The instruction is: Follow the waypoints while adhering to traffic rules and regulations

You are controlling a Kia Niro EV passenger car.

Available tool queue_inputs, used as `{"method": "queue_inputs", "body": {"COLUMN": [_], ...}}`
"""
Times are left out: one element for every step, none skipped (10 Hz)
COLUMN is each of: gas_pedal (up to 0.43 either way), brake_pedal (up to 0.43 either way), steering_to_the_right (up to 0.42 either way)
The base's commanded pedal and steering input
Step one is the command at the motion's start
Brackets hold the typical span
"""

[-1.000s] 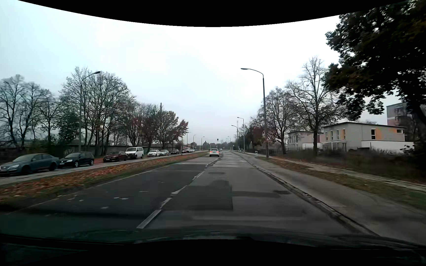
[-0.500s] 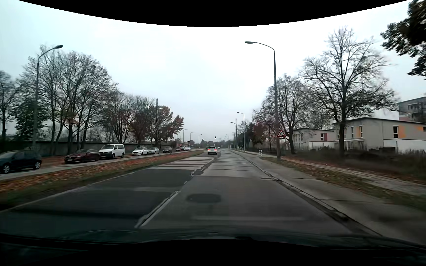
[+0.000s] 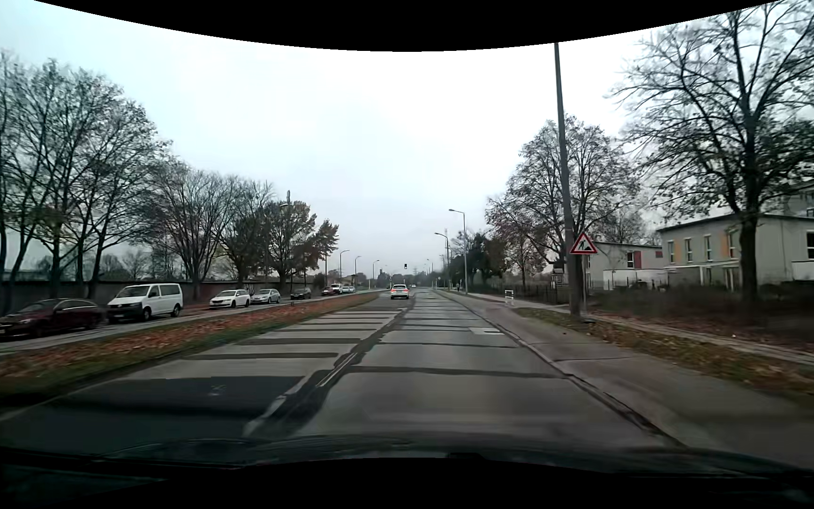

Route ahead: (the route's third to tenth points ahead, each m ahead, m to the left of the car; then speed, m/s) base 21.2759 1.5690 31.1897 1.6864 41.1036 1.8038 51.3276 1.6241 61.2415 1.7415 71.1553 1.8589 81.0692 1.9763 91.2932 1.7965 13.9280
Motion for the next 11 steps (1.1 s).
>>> {"method": "queue_inputs", "body": {"gas_pedal": [0.157, 0.157, 0.157, 0.157, 0.157, 0.157, 0.157, 0.157, 0.157, 0.157, 0.157], "brake_pedal": [0.000, 0.000, 0.000, 0.000, 0.000, 0.000, 0.000, 0.000, 0.000, 0.000, 0.000], "steering_to_the_right": [0.006, 0.004, 0.003, 0.003, 0.001, 0.001, 0.001, 0.000, -0.001, -0.002, -0.004]}}
